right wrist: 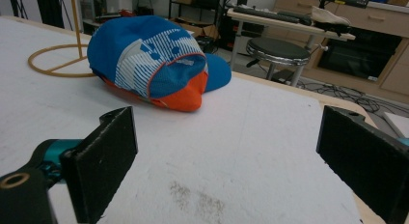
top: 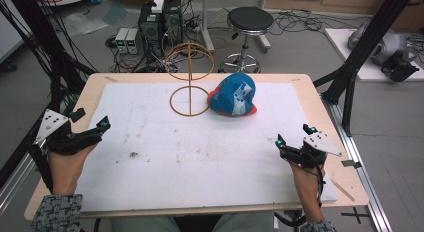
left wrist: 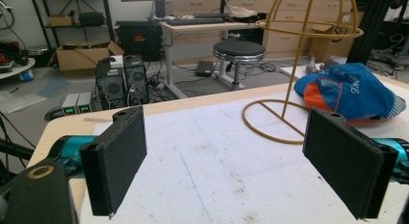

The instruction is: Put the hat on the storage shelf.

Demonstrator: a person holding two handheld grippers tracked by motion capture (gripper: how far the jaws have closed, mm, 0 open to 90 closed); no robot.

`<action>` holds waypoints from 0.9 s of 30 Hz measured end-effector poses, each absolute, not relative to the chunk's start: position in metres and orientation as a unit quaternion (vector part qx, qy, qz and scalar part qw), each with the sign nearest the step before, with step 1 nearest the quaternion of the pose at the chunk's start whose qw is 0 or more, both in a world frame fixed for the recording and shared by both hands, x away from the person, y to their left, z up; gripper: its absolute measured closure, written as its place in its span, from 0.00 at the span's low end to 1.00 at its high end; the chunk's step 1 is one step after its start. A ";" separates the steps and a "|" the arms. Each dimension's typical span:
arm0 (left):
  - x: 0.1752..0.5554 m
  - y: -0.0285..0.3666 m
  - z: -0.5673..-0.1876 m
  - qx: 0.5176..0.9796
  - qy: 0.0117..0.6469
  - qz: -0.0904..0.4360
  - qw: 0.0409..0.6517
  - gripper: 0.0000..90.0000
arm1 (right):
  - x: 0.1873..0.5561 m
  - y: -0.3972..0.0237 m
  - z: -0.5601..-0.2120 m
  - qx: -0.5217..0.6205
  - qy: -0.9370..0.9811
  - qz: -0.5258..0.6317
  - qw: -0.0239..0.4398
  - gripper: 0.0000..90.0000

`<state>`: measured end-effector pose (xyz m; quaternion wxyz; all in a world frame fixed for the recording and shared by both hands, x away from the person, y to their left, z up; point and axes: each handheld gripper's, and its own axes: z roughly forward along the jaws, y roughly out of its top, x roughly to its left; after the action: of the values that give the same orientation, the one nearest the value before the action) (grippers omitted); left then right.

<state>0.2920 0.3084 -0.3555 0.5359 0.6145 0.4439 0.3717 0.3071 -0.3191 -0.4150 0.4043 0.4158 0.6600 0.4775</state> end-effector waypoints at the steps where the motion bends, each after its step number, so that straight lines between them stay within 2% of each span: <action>1: 0.292 0.308 -0.355 0.616 0.443 0.372 0.535 0.18 | 0.310 -0.317 -0.413 0.420 0.658 0.479 0.402 0.07; 8: 0.293 0.310 -0.356 0.615 0.445 0.369 0.537 0.18 | 0.336 -0.297 -0.395 0.421 0.646 0.493 0.402 0.07; 17: 0.292 0.313 -0.355 0.609 0.447 0.368 0.542 0.18 | 0.372 -0.250 -0.365 0.388 0.654 0.518 0.391 0.07; 25: 0.293 0.312 -0.355 0.610 0.445 0.365 0.545 0.18 | 0.404 -0.221 -0.360 0.395 0.657 0.521 0.374 0.08; 27: 0.294 0.312 -0.355 0.610 0.445 0.364 0.545 0.18 | 0.410 -0.215 -0.360 0.387 0.656 0.527 0.377 0.16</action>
<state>0.2935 0.3116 -0.3553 0.5454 0.6105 0.4446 0.3636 0.4100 -0.2154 -0.3605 0.3773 0.3874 0.6556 0.5271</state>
